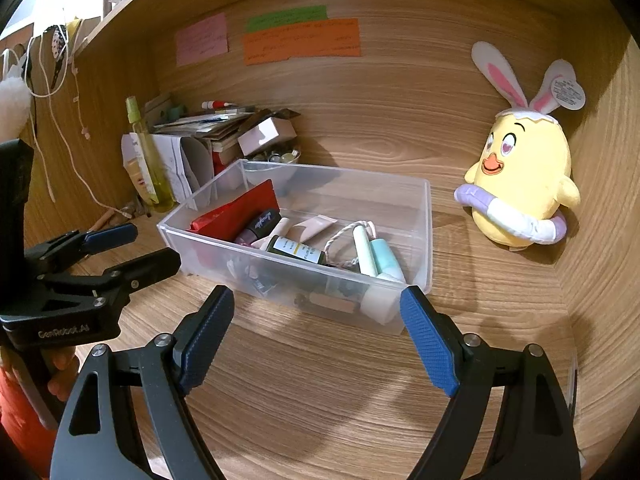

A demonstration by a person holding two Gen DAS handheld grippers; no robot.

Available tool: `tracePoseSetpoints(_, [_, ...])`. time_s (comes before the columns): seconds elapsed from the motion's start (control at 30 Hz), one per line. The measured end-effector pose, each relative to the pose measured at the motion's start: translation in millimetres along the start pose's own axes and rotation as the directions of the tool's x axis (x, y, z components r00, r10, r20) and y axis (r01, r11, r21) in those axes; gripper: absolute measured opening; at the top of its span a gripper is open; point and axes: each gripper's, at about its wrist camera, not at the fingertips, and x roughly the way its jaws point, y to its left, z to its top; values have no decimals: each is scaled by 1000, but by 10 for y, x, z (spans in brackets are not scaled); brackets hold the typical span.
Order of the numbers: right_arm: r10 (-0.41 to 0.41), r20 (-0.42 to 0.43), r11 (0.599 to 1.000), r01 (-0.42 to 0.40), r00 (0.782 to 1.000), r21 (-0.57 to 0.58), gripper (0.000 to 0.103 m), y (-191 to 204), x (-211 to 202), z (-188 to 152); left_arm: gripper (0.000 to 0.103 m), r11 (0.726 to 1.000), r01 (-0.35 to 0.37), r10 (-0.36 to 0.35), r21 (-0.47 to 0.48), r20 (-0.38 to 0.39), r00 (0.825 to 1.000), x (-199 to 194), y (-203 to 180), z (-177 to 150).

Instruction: Organize objects

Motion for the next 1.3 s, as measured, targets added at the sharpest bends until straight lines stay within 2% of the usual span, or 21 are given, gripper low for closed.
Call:
tracePoseSetpoints(0.5, [-3, 10, 1000, 2, 1000, 21, 83, -39, -41, 0, 93, 999, 14, -15, 31, 23, 1000, -81, -80, 1])
tracePoseSetpoints(1.3, [0, 12, 999, -1, 1000, 34, 83, -93, -57, 5, 99, 998, 55, -55, 39, 18, 998, -91, -138, 10])
